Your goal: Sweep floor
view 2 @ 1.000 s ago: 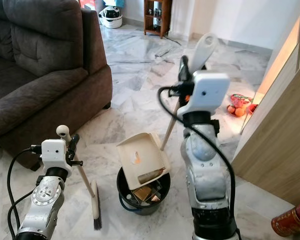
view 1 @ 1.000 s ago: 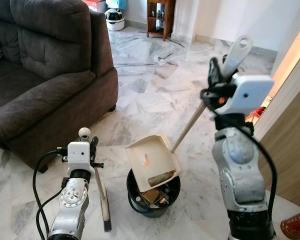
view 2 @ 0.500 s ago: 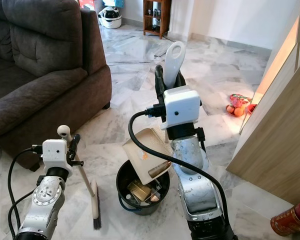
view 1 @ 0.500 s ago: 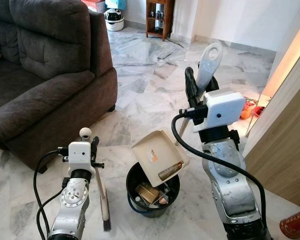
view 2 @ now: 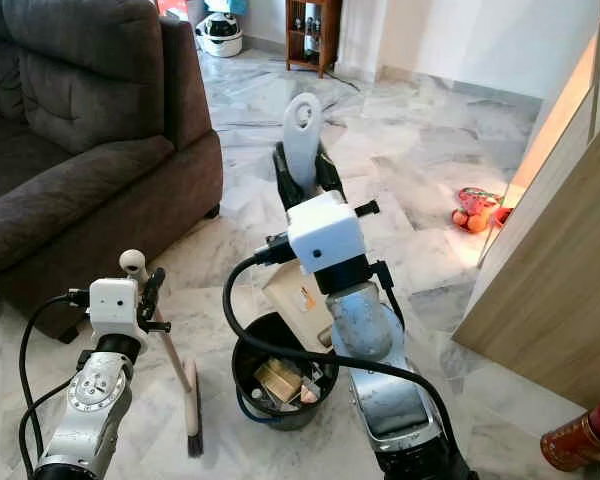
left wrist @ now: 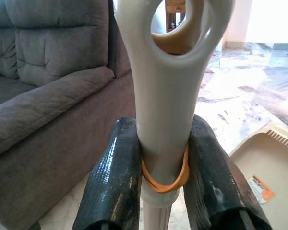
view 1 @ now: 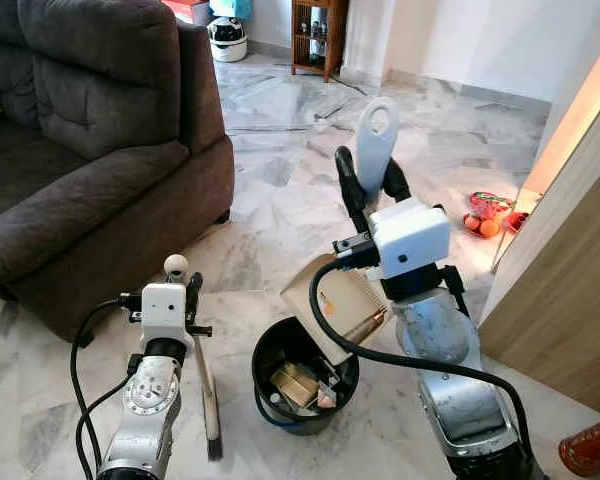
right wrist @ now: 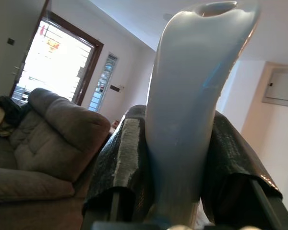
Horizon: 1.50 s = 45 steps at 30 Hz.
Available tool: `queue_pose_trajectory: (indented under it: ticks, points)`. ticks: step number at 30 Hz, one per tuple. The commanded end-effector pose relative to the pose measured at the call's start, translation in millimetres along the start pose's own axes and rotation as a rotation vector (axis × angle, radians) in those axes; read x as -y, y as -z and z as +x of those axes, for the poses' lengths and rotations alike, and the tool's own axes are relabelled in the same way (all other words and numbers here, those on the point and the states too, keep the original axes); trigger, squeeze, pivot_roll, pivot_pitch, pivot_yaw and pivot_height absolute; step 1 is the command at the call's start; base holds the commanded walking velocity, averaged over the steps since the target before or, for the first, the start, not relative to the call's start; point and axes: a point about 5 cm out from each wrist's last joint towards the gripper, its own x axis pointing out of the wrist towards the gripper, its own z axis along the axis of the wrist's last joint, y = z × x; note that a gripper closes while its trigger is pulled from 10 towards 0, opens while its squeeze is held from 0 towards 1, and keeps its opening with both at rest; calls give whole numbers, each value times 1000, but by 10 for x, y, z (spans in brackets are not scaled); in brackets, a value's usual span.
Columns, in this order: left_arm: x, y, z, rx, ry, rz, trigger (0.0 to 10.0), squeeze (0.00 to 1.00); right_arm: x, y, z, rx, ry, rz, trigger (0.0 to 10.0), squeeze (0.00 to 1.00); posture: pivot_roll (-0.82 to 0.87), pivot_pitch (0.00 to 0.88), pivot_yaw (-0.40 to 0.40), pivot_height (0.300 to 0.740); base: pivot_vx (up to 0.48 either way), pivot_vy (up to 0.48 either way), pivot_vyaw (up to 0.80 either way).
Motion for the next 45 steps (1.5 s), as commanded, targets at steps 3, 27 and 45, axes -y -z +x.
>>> queue_pose_trajectory:
  ticks: [3,27,45]
  points:
    - [-20,-64,12,40,8,27,10000,0,-27,-184,20,103,-19,10,10000,0,139,44,16,740,0,0,0]
    - [-15,-70,20,45,8,26,10000,0,-66,-238,40,151,-58,-38,10000,0,138,34,16,740,0,0,0]
    - [-25,-67,21,42,5,28,10000,0,-110,-208,42,127,-70,2,10000,0,141,42,15,740,0,0,0]
